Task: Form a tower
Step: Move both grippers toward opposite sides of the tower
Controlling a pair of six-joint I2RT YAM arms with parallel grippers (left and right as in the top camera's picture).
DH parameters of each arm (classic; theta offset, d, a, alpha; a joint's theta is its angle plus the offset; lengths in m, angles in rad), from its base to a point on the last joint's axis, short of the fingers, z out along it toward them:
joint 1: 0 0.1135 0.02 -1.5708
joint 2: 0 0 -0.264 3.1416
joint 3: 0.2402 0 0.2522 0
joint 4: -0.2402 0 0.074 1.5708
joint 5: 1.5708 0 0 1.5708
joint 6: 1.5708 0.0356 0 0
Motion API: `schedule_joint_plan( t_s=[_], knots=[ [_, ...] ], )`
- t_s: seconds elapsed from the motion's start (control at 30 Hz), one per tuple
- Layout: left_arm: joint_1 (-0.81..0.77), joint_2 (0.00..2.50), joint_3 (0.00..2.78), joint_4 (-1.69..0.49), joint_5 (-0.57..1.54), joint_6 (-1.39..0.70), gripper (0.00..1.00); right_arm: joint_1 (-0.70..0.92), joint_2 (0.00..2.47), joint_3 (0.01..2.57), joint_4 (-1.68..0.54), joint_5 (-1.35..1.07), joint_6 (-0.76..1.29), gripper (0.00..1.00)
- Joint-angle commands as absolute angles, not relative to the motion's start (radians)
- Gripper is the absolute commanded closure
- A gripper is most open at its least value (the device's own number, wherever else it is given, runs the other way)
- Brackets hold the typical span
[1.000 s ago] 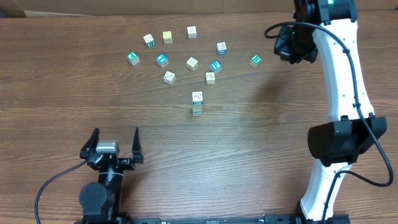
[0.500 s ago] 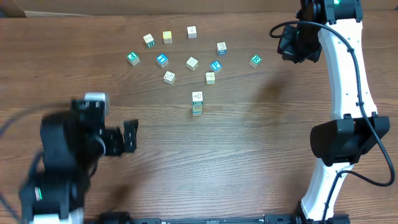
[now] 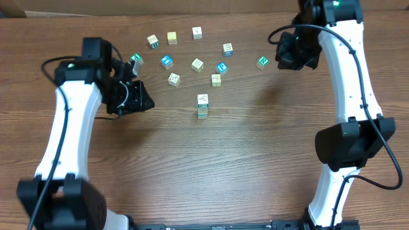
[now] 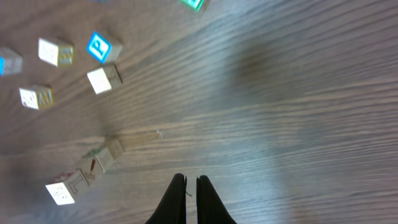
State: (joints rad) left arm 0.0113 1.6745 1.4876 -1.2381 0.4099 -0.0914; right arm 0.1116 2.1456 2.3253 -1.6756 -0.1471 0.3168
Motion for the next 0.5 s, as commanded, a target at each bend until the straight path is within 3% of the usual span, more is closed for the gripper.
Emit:
schedule_joint_plan(
  t_s=[0.0,0.47],
  knots=[
    [-0.036,1.771,1.508,-1.240,0.350,-0.173,0.96,0.152,2.121,2.256,-1.646,-0.159,0.306,0.96],
    [-0.230,2.012,1.508,-1.102,0.236,-0.228,0.96,0.321,2.121,1.909,-1.408,-0.157,0.377,0.96]
  ],
)
